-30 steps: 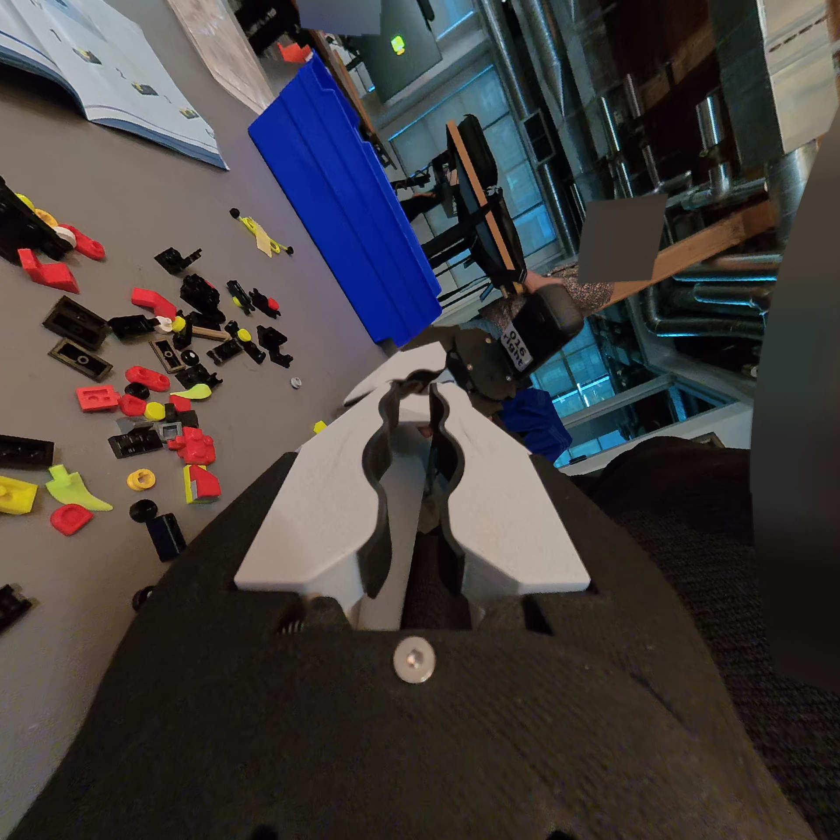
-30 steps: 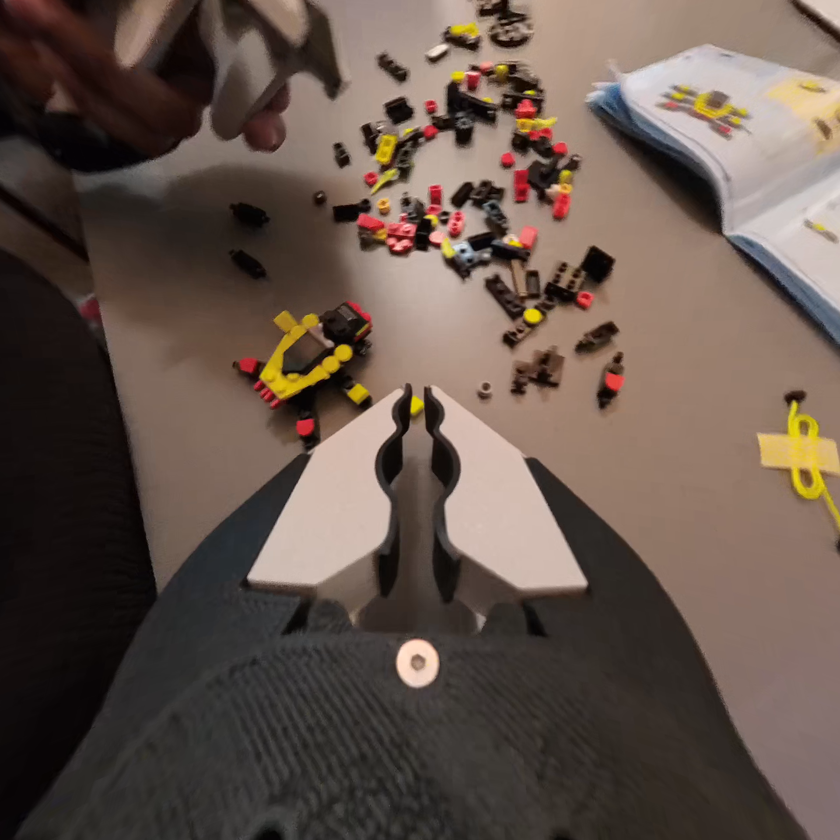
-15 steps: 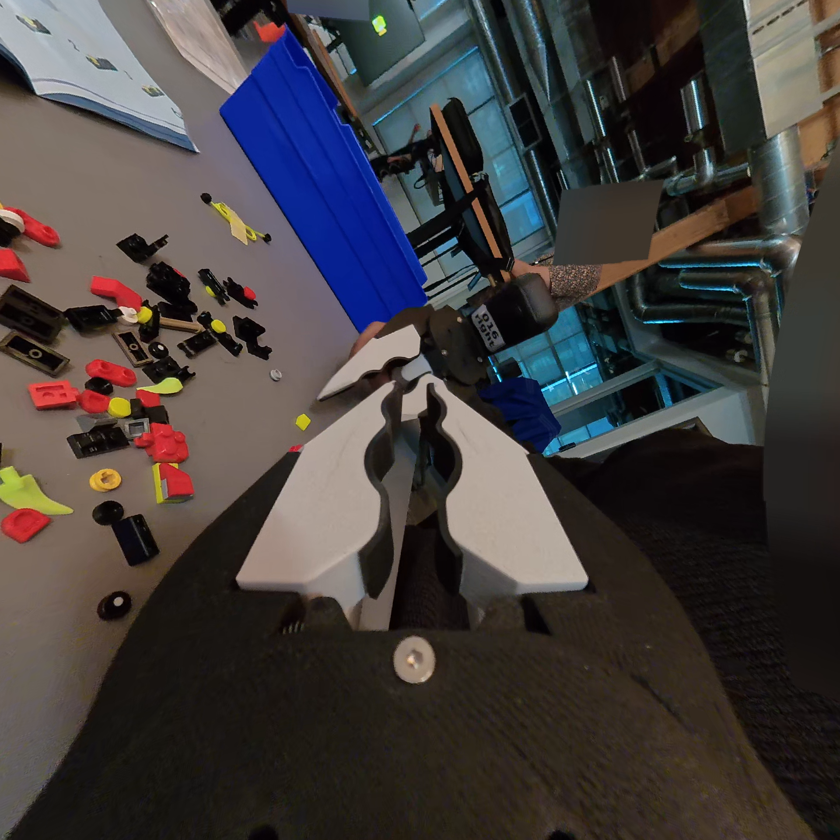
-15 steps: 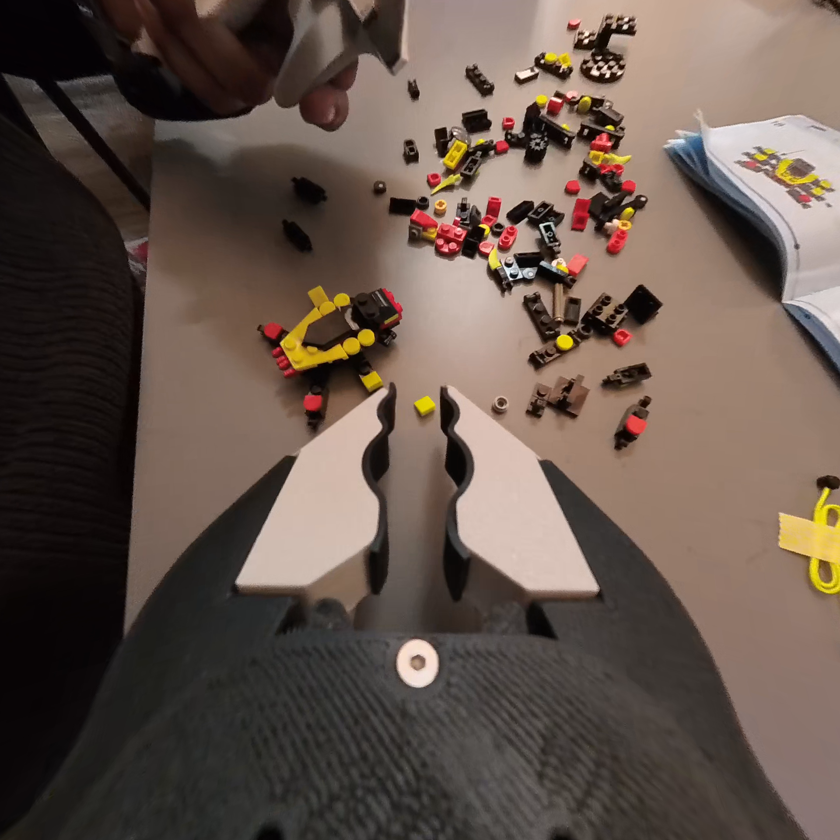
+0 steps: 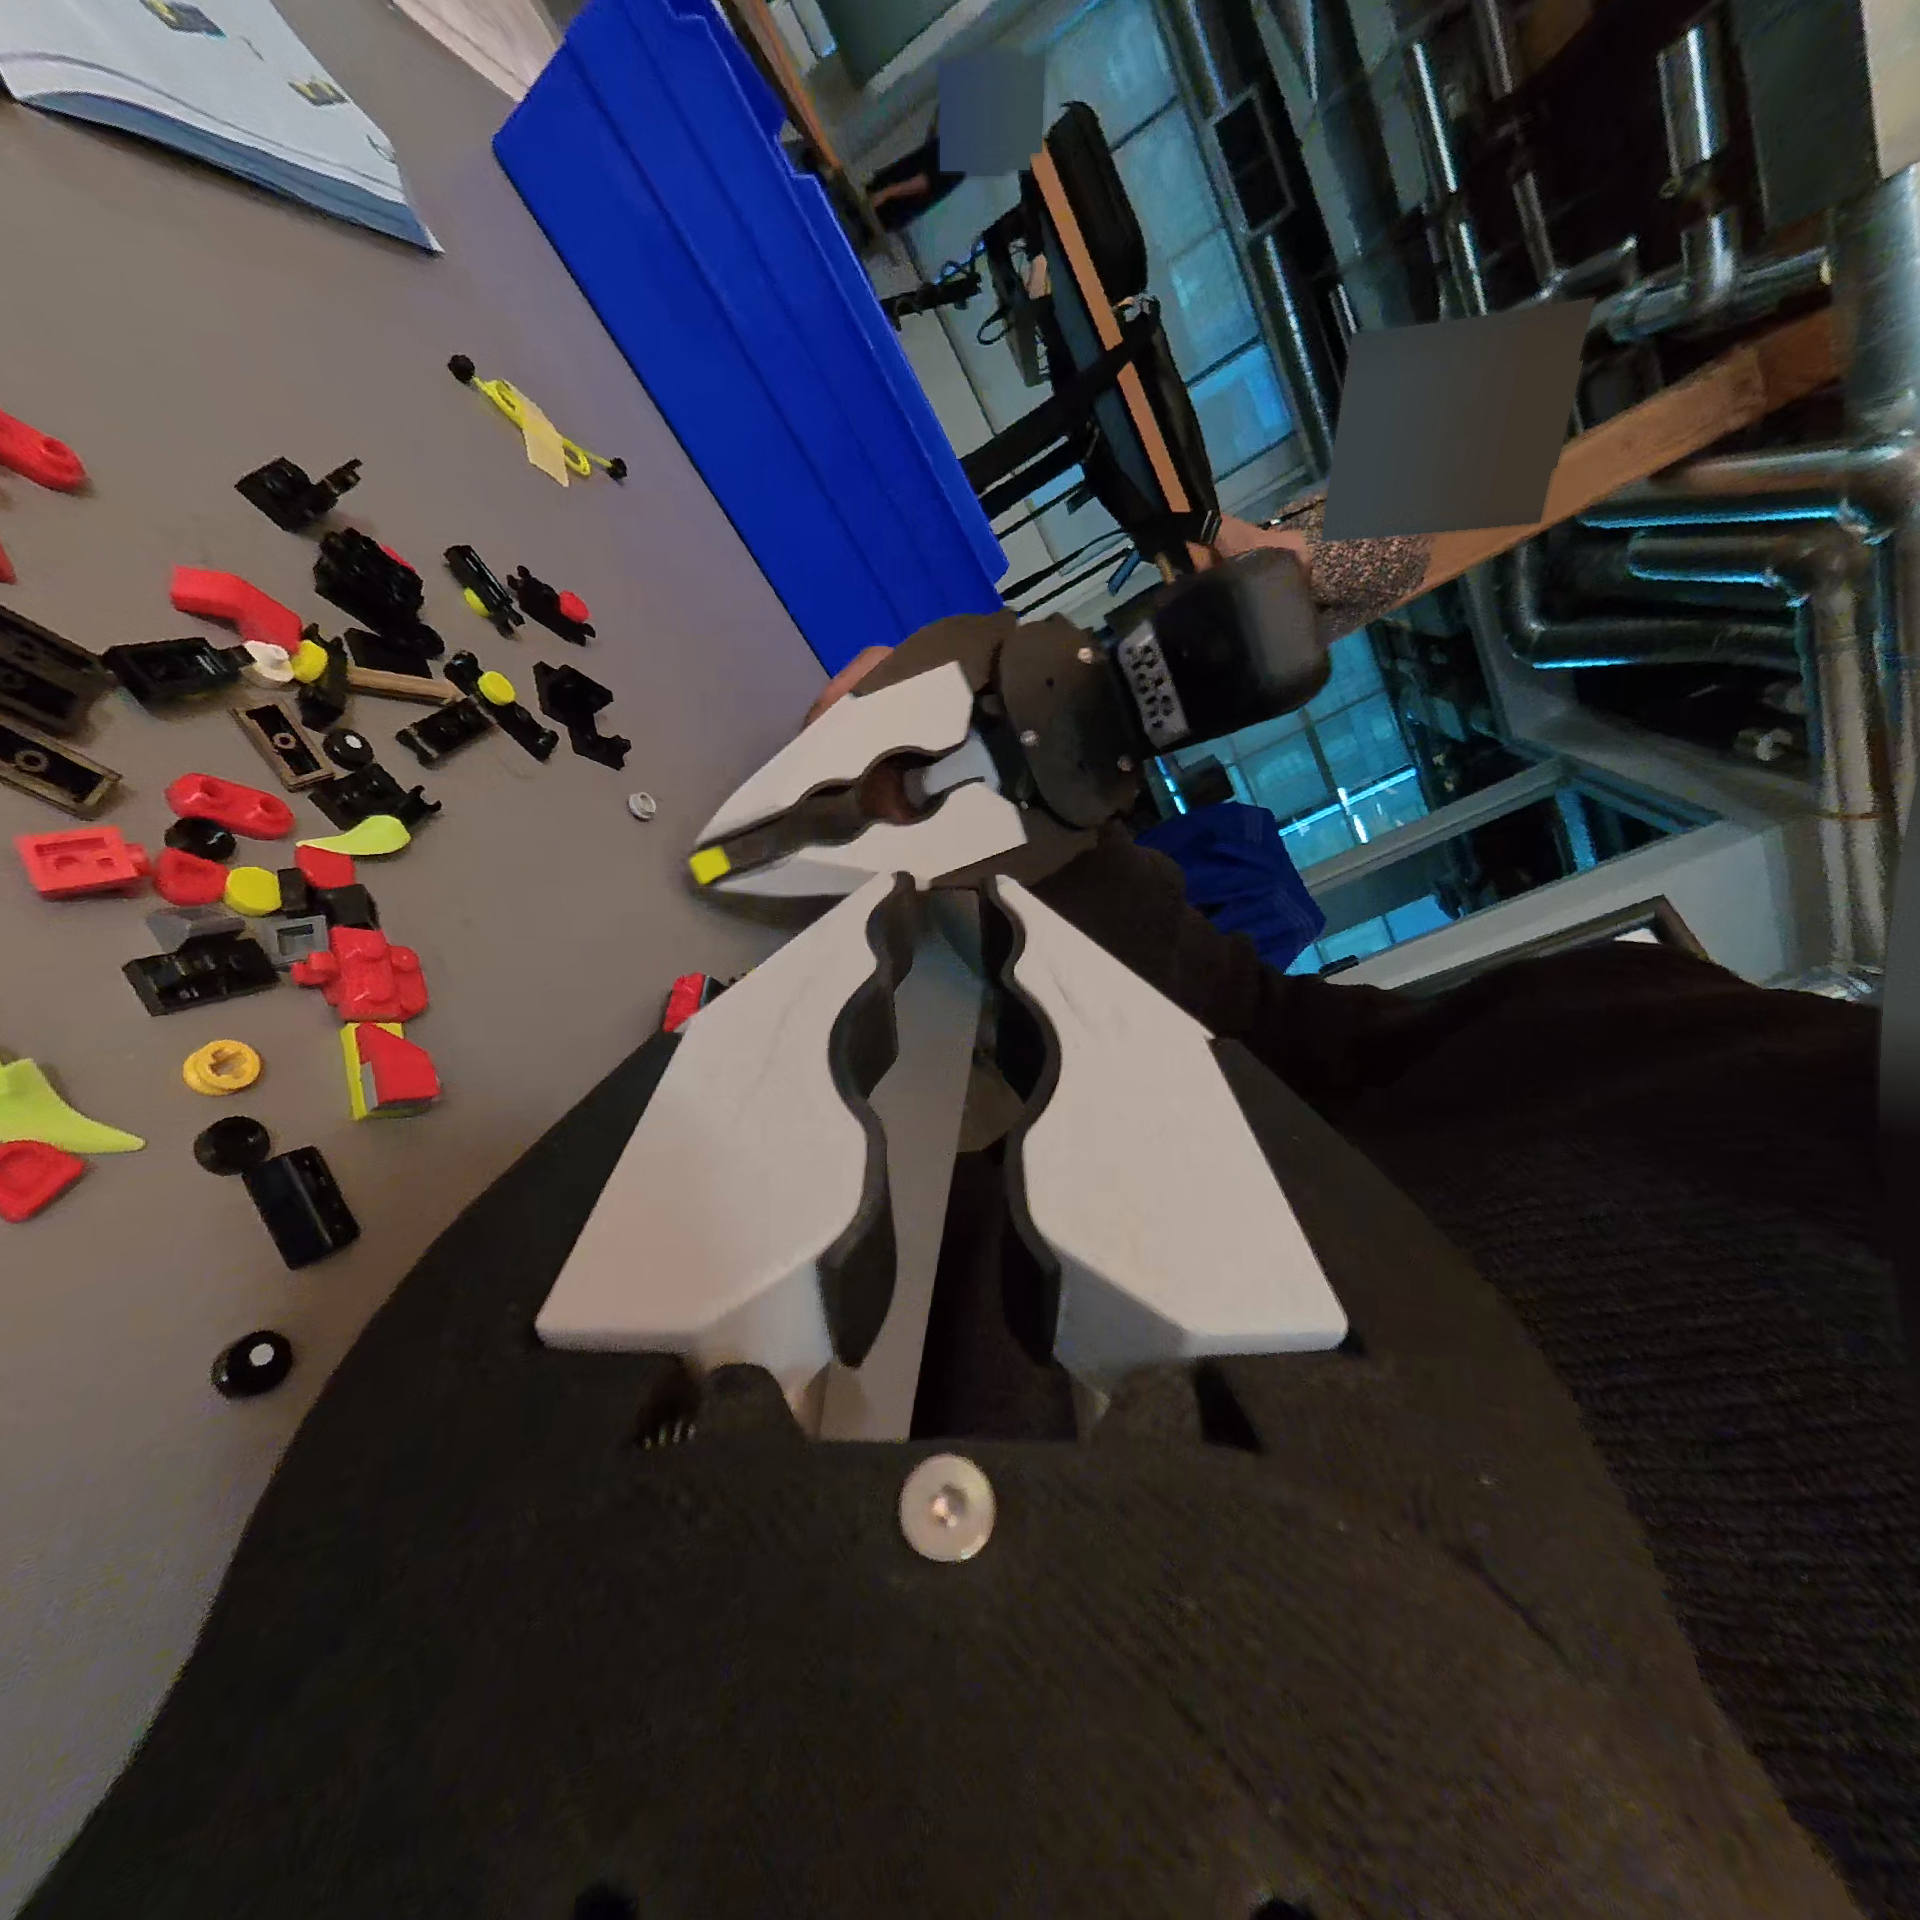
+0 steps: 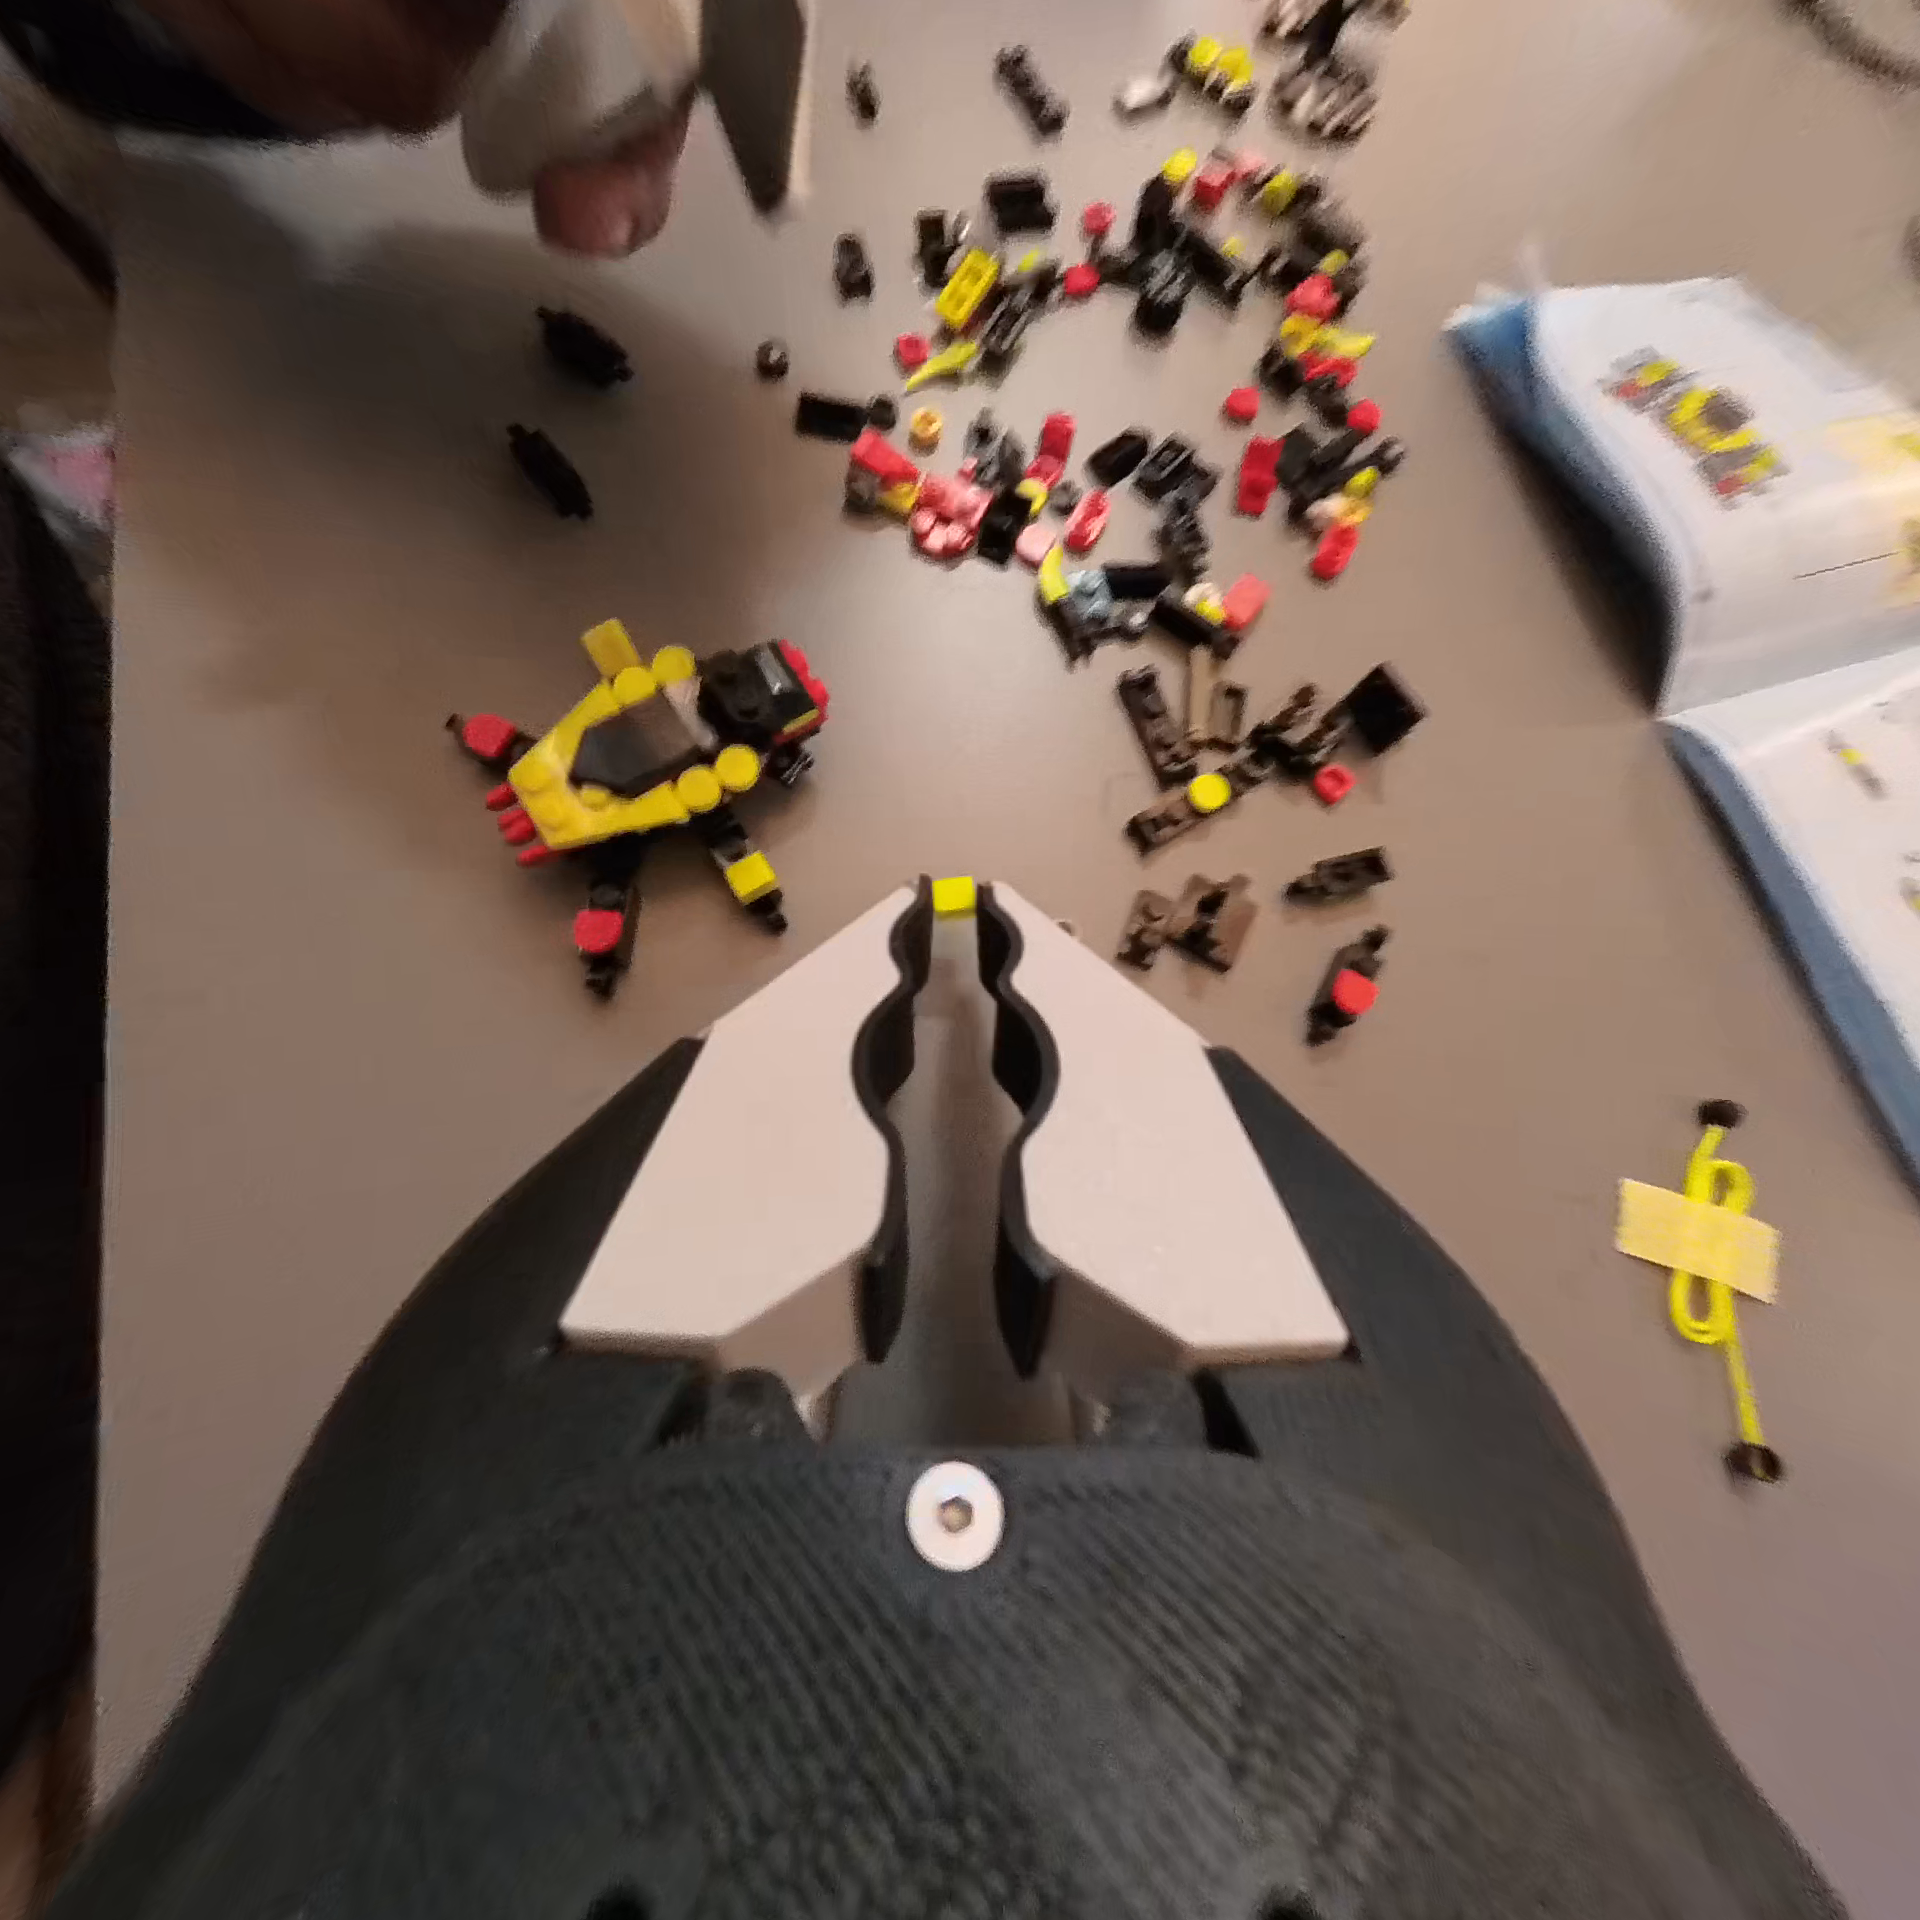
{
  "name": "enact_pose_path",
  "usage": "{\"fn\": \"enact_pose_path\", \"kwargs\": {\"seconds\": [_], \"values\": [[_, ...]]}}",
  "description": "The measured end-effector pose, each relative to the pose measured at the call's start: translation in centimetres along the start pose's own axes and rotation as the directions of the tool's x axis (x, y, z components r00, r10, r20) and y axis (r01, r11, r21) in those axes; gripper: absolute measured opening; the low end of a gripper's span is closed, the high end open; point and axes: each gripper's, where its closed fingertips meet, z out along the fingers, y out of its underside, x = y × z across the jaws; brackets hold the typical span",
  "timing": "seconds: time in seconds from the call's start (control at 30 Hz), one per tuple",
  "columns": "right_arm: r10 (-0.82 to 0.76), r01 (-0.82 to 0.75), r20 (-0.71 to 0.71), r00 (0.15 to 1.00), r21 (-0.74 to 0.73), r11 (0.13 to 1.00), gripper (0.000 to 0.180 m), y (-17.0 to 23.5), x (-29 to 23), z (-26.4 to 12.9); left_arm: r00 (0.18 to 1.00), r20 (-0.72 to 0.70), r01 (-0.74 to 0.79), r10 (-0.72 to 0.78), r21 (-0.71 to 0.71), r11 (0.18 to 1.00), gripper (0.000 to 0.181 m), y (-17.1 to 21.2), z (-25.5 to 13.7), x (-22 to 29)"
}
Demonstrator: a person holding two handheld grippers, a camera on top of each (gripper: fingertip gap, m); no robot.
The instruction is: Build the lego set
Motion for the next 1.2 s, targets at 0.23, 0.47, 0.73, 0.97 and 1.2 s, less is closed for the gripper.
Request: {"fn": "enact_pose_path", "kwargs": {"seconds": [0.23,0.47,0.73,0.97,1.2], "values": [[0.048,-0.063,0.069,0.997,0.249,0.966,0.006,-5.6,-2.5,-1.7,0.906,0.232,-0.323,0.354,-0.160,0.933,0.009,1.2,0.2,-2.2],[-0.014,-0.029,0.176,0.984,0.240,0.970,0.007,-7.1,-6.6,-0.1,0.634,0.405,-0.566,0.659,-0.336,0.752,0.000,0.4,-1.4,-4.9],[-0.141,0.099,0.337,0.931,0.137,0.986,0.007,-7.3,-11.9,3.3,0.756,0.422,-0.461,0.500,-0.199,0.865,0.001,-0.5,-3.5,-4.0],[-0.159,0.147,0.338,0.928,0.060,0.987,0.007,-6.6,-11.6,4.7,0.720,0.463,-0.457,0.517,-0.244,0.855,0.000,0.7,-5.2,-4.4],[-0.189,0.175,0.357,0.915,0.071,0.982,0.007,-7.2,-12.0,5.0,0.749,0.454,-0.431,0.482,-0.218,0.876,0.000,1.4,-5.7,-3.9]]}}
